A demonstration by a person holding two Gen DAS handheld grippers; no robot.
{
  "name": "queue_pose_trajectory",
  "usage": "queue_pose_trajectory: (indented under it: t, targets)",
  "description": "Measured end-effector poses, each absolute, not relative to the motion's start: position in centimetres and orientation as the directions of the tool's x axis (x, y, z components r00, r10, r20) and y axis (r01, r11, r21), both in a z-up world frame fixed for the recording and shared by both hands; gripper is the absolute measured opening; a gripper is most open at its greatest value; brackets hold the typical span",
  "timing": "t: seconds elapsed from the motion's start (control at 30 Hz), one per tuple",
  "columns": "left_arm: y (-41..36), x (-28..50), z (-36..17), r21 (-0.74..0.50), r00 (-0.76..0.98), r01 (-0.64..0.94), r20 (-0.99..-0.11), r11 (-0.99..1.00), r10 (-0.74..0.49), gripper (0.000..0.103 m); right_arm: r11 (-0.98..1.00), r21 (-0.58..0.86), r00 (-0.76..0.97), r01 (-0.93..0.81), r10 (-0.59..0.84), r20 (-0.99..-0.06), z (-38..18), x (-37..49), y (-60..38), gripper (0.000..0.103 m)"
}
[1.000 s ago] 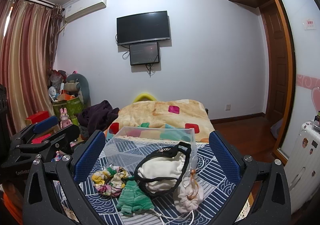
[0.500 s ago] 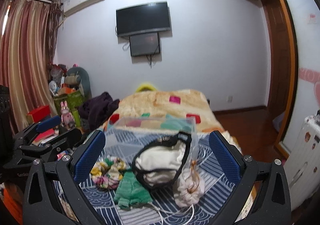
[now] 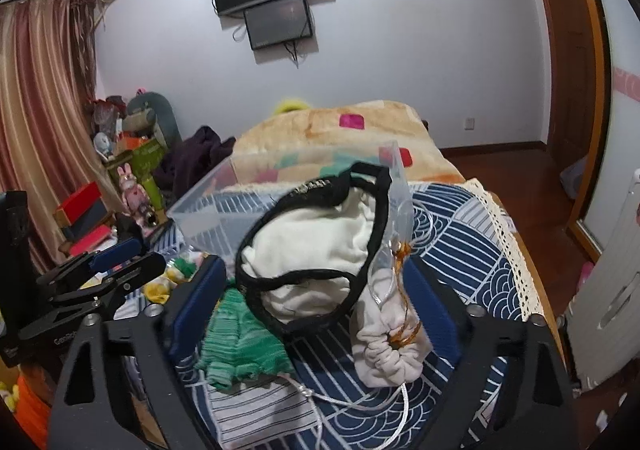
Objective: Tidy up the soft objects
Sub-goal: 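Grasp the bagged floral cloth with the left tool while the right tool grasps the black-strapped white cloth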
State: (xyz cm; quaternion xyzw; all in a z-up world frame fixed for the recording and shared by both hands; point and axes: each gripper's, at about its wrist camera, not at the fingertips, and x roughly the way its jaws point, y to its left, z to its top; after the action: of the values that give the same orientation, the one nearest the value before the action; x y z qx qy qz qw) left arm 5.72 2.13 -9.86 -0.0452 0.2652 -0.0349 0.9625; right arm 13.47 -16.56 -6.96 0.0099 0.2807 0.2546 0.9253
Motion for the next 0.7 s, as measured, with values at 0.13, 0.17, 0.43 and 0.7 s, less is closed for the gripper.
queue_pose_trajectory:
  t: [0.13, 0.17, 0.43, 0.7]
  targets:
    - [2.0, 6.6, -11.0, -0.097, 0.839, 0.038, -0.538, 0.995, -0.084, 0.046, 0.869, 0.164, 0.710, -0.467, 0.479, -0.517, -7.0, 13.7, -16.7, 0.061]
    - [2.1, 6.9, -11.5, -0.104, 0.830, 0.039, -0.550, 0.994, -0.090, 0.046, 0.866, 0.172, 0.703, -0.470, 0.485, -0.519, -7.0, 13.8, -16.7, 0.056]
    - [2.9, 7.6, -12.7, -0.170, 0.805, 0.055, -0.576, 0.984, -0.144, 0.020, 0.870, 0.165, 0.677, -0.465, 0.469, -0.567, -8.0, 15.1, -15.5, 0.056]
    - [2.4, 6.8, -11.6, -0.177, 0.823, 0.080, -0.544, 0.981, -0.166, 0.009, 0.897, 0.057, 0.693, -0.438, 0.378, -0.614, -7.5, 15.1, -15.0, 0.058]
